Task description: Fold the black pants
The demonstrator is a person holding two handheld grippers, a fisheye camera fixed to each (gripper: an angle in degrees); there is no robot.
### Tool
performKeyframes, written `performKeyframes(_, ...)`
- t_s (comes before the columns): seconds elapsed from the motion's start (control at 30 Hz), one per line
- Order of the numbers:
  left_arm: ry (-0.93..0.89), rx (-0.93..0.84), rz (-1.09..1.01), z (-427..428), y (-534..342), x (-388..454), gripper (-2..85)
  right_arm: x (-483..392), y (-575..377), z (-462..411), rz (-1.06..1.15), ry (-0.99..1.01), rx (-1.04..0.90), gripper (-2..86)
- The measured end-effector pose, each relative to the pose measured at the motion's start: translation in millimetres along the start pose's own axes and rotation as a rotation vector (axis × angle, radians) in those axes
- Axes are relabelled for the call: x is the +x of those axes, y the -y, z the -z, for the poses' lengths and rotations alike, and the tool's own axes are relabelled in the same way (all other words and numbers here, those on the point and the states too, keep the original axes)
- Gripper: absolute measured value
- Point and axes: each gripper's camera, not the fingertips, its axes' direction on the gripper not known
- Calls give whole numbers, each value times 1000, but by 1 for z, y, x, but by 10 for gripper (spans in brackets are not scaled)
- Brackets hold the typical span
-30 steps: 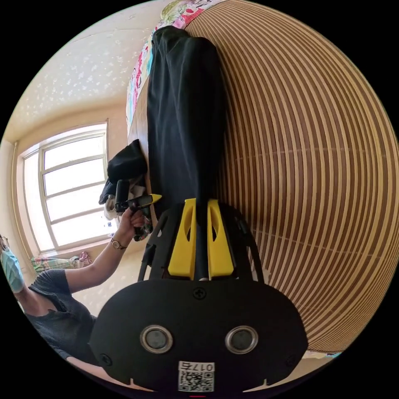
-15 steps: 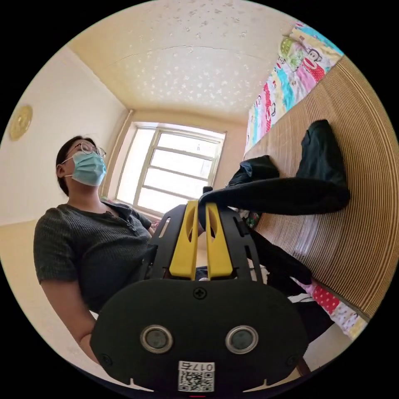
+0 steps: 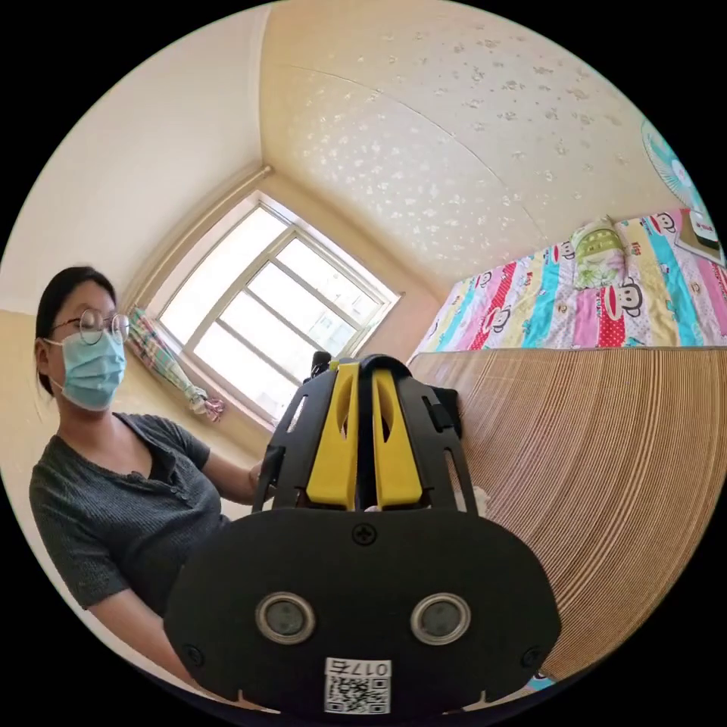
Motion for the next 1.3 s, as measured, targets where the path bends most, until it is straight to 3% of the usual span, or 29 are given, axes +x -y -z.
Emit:
performKeyframes(0.17, 140, -16, 91, -8, -4, -80, 40, 40, -10, -40, -111, -128, -58, 22)
performKeyframes(0.3, 332, -192, 220, -25, -92, -141, 44, 58, -85, -60, -223, -226, -139, 28)
performKeyframes(0.43, 415, -396, 490, -42, -233, -229, 11, 110, -226, -69, -629, -363, -255, 40)
performKeyframes(0.57, 315, -333, 747, -17, -306, -298, 67, 141, -322, -66, -956, -389, -370, 65)
performKeyframes(0.7, 277, -199, 753, 7, -281, -364, 123, 152, -310, -65, -909, -377, -308, 107)
performKeyframes(0.93, 382, -409, 581, -20, -176, -502, 166, 242, -241, -115, -765, -282, -306, 172)
performKeyframes(1.03, 265, -491, 605, -34, -174, -547, 156, 260, -236, -147, -751, -173, -350, 163)
performKeyframes(1.1, 276, -444, 639, -21, -178, -557, 139, 257, -239, -157, -766, -129, -325, 153)
performKeyframes(1.2, 268, -387, 691, 1, -195, -556, 92, 245, -255, -158, -829, -72, -273, 133)
performKeyframes(1.3, 187, -463, 724, 11, -218, -543, 69, 225, -274, -146, -866, 18, -267, 113)
